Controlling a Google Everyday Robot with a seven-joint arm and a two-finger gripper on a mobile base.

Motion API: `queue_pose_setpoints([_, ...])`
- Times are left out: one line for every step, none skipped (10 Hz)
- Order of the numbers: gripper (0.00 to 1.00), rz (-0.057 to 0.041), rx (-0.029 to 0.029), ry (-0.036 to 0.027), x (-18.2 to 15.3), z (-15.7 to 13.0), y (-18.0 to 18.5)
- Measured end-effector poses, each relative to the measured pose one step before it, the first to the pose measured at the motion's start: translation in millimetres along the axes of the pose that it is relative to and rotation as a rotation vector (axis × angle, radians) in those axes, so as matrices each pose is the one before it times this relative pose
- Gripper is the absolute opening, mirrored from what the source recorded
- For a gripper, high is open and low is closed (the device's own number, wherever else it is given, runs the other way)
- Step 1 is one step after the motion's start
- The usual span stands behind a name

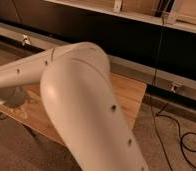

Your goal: Move the arm in a circular motion

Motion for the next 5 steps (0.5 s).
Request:
queue_pose_setpoints([0.65,0.05899,0.01838,0.01061,15.24,7.66,-32.14])
queue_pose_setpoints([0.65,0.10107,0.02865,0.01203,20.72,14.69,-54.2])
queue_pose_setpoints([0.65,0.06102,0.018,0.00888,11.4,10.01,-32.29])
queue_pose_setpoints([0.65,0.03428,0.01018,0.00413,6.23,5.74,-18.03])
queue_pose_setpoints([0.65,0.02606,0.00882,0.00342,4.55,4.8,-14.0])
